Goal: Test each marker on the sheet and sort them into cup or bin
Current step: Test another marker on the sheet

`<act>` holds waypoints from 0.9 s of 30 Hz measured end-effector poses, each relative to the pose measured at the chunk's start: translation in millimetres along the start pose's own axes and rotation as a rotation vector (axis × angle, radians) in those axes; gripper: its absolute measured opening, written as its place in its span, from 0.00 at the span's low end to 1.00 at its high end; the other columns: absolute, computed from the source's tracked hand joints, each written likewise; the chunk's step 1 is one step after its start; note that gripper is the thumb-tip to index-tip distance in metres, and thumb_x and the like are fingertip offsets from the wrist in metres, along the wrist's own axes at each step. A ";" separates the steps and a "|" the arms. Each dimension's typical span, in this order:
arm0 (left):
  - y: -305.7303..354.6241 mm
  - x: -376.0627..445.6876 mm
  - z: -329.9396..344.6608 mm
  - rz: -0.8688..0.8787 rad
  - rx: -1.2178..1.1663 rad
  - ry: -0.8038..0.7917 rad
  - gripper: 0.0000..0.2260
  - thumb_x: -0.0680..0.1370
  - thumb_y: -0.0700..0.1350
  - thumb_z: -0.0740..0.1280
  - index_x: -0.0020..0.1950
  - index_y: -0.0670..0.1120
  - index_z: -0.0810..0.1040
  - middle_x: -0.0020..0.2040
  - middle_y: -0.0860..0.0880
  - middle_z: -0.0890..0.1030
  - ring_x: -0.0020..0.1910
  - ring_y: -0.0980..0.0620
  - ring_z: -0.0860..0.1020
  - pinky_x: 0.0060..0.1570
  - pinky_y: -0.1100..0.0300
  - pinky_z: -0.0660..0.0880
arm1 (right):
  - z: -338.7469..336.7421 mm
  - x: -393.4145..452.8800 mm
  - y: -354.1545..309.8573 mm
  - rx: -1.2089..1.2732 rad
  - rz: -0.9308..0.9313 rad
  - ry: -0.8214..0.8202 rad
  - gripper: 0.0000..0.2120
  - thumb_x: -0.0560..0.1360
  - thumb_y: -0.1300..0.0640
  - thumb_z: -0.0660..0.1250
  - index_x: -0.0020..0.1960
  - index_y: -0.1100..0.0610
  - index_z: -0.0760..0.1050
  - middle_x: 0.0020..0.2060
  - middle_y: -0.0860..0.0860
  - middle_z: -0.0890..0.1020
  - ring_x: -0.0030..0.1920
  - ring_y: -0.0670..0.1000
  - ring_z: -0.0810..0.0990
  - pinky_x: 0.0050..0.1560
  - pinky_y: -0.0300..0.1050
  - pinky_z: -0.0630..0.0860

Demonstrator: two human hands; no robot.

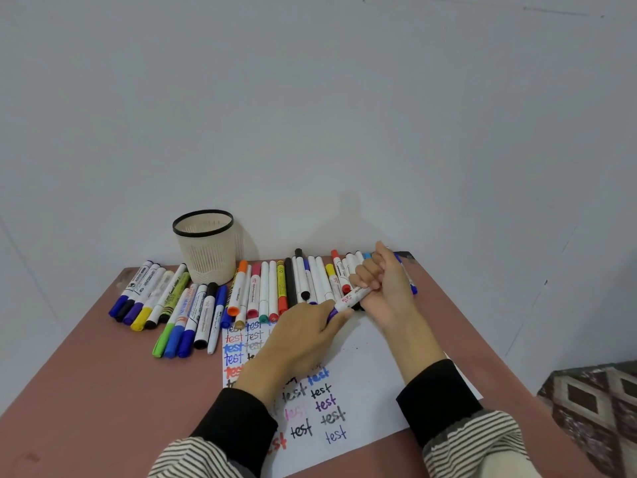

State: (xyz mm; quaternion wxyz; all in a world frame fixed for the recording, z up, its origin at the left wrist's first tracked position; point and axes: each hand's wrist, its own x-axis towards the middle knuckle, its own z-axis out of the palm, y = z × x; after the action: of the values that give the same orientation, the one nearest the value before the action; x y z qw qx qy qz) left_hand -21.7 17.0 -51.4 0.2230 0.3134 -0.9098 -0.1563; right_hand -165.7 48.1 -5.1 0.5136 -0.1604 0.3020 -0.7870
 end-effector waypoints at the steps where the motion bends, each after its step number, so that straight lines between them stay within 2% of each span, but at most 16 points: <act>1: 1.1 -0.5 0.4 -0.005 -0.022 -0.004 0.23 0.82 0.61 0.51 0.34 0.47 0.61 0.29 0.49 0.65 0.29 0.52 0.63 0.32 0.58 0.60 | -0.1 0.1 -1.0 -0.001 0.002 -0.011 0.23 0.82 0.56 0.58 0.29 0.53 0.57 0.19 0.47 0.57 0.19 0.45 0.55 0.22 0.37 0.59; 5: 5.1 0.1 -0.4 -0.029 -0.076 -0.015 0.24 0.81 0.62 0.53 0.32 0.47 0.59 0.29 0.49 0.62 0.28 0.52 0.60 0.32 0.57 0.60 | 1.6 -1.3 -4.2 -0.029 0.013 -0.056 0.26 0.82 0.56 0.57 0.26 0.53 0.58 0.19 0.46 0.57 0.18 0.44 0.55 0.21 0.37 0.59; 8: 5.1 -3.4 -1.3 -0.036 -0.036 -0.054 0.25 0.80 0.64 0.51 0.31 0.47 0.61 0.28 0.49 0.63 0.27 0.52 0.61 0.32 0.58 0.61 | 2.2 -2.6 -5.2 -0.110 0.001 -0.086 0.26 0.82 0.55 0.59 0.26 0.53 0.58 0.19 0.46 0.57 0.19 0.44 0.55 0.21 0.37 0.60; 11: -6.1 -2.6 -4.0 -0.033 0.109 0.023 0.24 0.81 0.62 0.52 0.34 0.47 0.67 0.28 0.50 0.66 0.27 0.52 0.65 0.32 0.56 0.65 | 3.5 -4.5 -2.6 -0.118 -0.009 -0.130 0.19 0.80 0.51 0.62 0.32 0.55 0.67 0.23 0.48 0.66 0.24 0.45 0.66 0.30 0.38 0.69; 13: -14.3 -2.0 -7.3 -0.022 0.205 0.089 0.23 0.80 0.63 0.51 0.37 0.48 0.69 0.28 0.51 0.68 0.28 0.52 0.68 0.31 0.58 0.66 | 3.8 -6.9 0.1 -0.163 0.018 -0.203 0.14 0.79 0.48 0.63 0.44 0.59 0.77 0.35 0.52 0.76 0.37 0.48 0.75 0.44 0.41 0.73; 15: -16.3 -1.5 -12.2 -0.013 0.257 0.138 0.24 0.78 0.66 0.47 0.39 0.49 0.68 0.29 0.51 0.71 0.30 0.50 0.72 0.29 0.64 0.61 | 2.4 -7.1 6.1 -0.356 0.046 -0.251 0.19 0.78 0.45 0.64 0.56 0.59 0.81 0.50 0.54 0.77 0.51 0.50 0.75 0.55 0.45 0.72; 17: -14.5 -1.6 -17.3 -0.004 0.282 0.161 0.24 0.76 0.67 0.46 0.40 0.48 0.68 0.30 0.52 0.71 0.33 0.50 0.73 0.29 0.64 0.59 | 1.5 -6.6 15.7 -0.641 0.044 -0.256 0.21 0.78 0.41 0.61 0.58 0.55 0.82 0.59 0.52 0.76 0.58 0.49 0.74 0.61 0.46 0.71; 18: -14.3 -2.3 -19.6 0.000 0.273 0.160 0.25 0.75 0.68 0.46 0.41 0.49 0.68 0.31 0.52 0.70 0.33 0.52 0.72 0.30 0.64 0.59 | 2.7 -6.9 20.3 -0.726 0.019 -0.227 0.23 0.78 0.38 0.58 0.57 0.52 0.83 0.61 0.52 0.76 0.58 0.48 0.74 0.61 0.46 0.70; 20: -17.9 -3.6 -24.1 -0.031 0.181 0.174 0.22 0.75 0.67 0.49 0.43 0.49 0.68 0.34 0.53 0.71 0.33 0.55 0.69 0.31 0.65 0.60 | 2.2 -3.9 24.8 -0.660 -0.046 -0.096 0.31 0.77 0.32 0.54 0.56 0.53 0.83 0.54 0.56 0.78 0.49 0.48 0.75 0.54 0.44 0.71; 22: -24.0 -5.6 -27.1 -0.131 -0.066 0.251 0.17 0.79 0.62 0.55 0.47 0.49 0.68 0.37 0.51 0.72 0.34 0.54 0.70 0.33 0.64 0.63 | -4.4 -0.7 18.8 -0.546 -0.131 0.050 0.36 0.76 0.29 0.49 0.52 0.56 0.84 0.40 0.55 0.79 0.36 0.47 0.72 0.40 0.40 0.70; 23: -27.4 -6.3 -28.3 -0.180 -0.209 0.310 0.15 0.80 0.59 0.55 0.47 0.48 0.68 0.38 0.50 0.72 0.35 0.54 0.70 0.34 0.63 0.64 | -7.6 -0.8 14.9 -0.537 -0.167 0.086 0.38 0.76 0.29 0.47 0.49 0.56 0.85 0.35 0.54 0.78 0.32 0.46 0.70 0.35 0.39 0.67; 25: -30.2 -6.2 -31.2 -0.246 -0.412 0.430 0.13 0.83 0.54 0.53 0.48 0.46 0.67 0.39 0.48 0.71 0.35 0.57 0.69 0.35 0.64 0.67 | -12.9 -6.3 11.2 -0.579 -0.185 0.085 0.39 0.73 0.28 0.48 0.46 0.57 0.85 0.34 0.58 0.80 0.29 0.48 0.70 0.30 0.39 0.65; 27: -30.0 -5.0 -32.7 -0.288 -0.499 0.525 0.12 0.84 0.51 0.52 0.52 0.43 0.68 0.39 0.46 0.72 0.34 0.61 0.70 0.34 0.68 0.69 | -14.3 -14.5 14.4 -0.667 -0.123 0.033 0.35 0.71 0.29 0.53 0.49 0.57 0.84 0.38 0.60 0.84 0.27 0.48 0.72 0.29 0.38 0.69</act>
State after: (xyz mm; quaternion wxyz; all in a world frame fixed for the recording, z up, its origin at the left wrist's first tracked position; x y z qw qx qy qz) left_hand 13.3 -7.2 -37.8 0.4933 0.4032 -0.7027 -0.3168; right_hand -157.4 61.5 -24.5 0.3794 -0.3247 0.5408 -0.6769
